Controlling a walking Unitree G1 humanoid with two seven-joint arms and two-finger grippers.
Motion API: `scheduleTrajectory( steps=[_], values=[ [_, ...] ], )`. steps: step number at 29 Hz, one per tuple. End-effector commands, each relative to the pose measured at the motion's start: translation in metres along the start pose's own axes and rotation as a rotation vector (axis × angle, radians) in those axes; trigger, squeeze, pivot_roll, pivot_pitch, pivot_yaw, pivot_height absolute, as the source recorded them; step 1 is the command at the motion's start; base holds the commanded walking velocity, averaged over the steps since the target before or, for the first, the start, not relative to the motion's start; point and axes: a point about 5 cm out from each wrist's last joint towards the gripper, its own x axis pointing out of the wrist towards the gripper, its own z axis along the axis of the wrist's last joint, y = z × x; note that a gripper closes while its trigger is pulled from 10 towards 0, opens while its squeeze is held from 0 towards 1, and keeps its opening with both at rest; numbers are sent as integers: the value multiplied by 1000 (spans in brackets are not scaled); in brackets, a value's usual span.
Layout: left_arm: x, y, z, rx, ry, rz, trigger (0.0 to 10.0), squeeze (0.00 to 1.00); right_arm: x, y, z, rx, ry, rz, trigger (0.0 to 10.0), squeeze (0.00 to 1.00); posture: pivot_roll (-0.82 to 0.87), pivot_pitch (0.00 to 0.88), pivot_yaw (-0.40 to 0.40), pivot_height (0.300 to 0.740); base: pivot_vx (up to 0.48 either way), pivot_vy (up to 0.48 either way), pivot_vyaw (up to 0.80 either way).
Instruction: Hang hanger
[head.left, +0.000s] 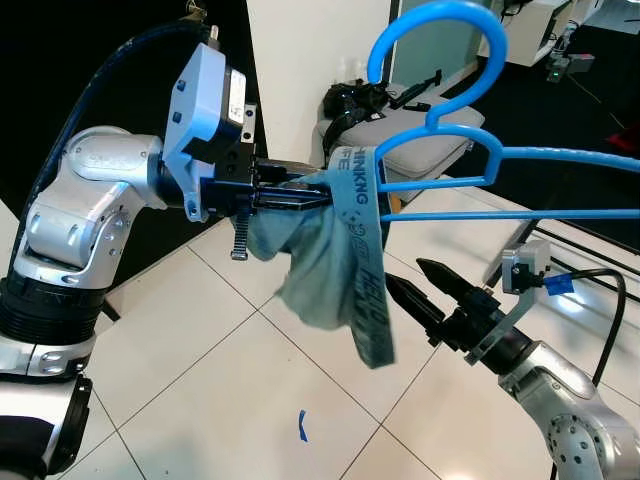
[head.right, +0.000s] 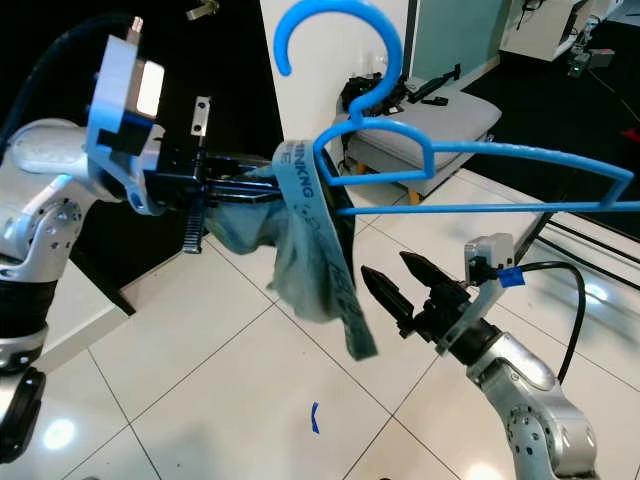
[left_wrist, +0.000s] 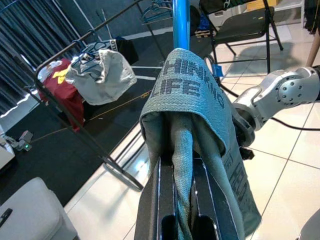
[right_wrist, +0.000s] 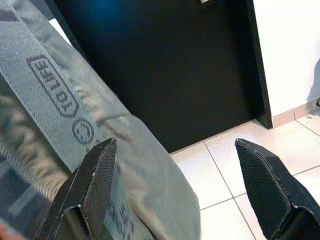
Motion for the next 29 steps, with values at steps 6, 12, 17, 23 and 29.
scheduleTrajectory(
  steps=[6, 12, 17, 23, 29],
  values=[
    [4, -4, 1, -4, -13, -30, 10000, 0, 4, 6, 3, 22, -30, 33, 10000, 0, 10, 125, 80, 740, 0, 0, 0],
    [5, -6, -2, -18, -13, -33, 10000, 0, 3, 18, 14, 81, -108, 131, 10000, 0, 10, 123, 79, 740, 0, 0, 0],
    [7, -7, -2, -21, -17, -37, 10000, 0, 3, 19, 14, 79, -104, 141, 10000, 0, 9, 122, 80, 740, 0, 0, 0],
    [9, -8, -1, -23, -23, -44, 10000, 0, 6, 22, 14, 80, -103, 159, 10000, 0, 10, 120, 80, 740, 0, 0, 0],
    [8, -8, -1, -20, -21, -46, 10000, 0, 6, 23, 13, 83, -93, 164, 10000, 0, 13, 120, 81, 740, 0, 0, 0]
  ],
)
